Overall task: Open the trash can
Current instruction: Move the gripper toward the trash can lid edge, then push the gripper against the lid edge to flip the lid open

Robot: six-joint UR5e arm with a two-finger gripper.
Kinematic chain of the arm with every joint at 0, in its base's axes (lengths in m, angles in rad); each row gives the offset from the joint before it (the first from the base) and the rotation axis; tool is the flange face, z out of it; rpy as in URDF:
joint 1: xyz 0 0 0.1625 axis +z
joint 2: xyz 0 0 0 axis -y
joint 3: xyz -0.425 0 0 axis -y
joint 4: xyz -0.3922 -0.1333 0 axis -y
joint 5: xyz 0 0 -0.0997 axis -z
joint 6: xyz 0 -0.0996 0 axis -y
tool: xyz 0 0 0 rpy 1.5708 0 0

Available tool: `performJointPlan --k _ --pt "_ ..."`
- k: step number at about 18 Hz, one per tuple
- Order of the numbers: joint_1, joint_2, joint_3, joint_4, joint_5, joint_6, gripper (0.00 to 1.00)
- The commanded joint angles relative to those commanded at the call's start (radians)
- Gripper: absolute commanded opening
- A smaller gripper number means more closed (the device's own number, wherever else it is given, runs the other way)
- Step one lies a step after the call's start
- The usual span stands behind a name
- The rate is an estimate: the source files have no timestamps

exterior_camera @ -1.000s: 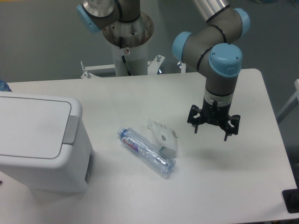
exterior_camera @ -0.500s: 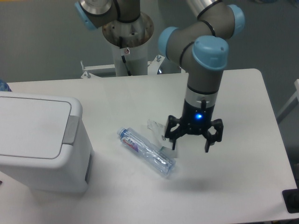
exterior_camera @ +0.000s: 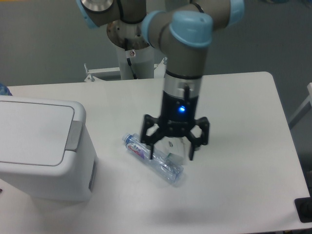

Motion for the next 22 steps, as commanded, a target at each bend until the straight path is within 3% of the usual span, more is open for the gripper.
performJointPlan --k 5,10,22 --pt "-0.101 0.034 -0.014 0.0 -0.015 -0.058 1.0" --pt "-0.103 0.064 -0.054 0.0 -0.011 -0.061 1.0" --pt "-0.108 0.061 -0.097 0.002 0.012 -0.06 1.0"
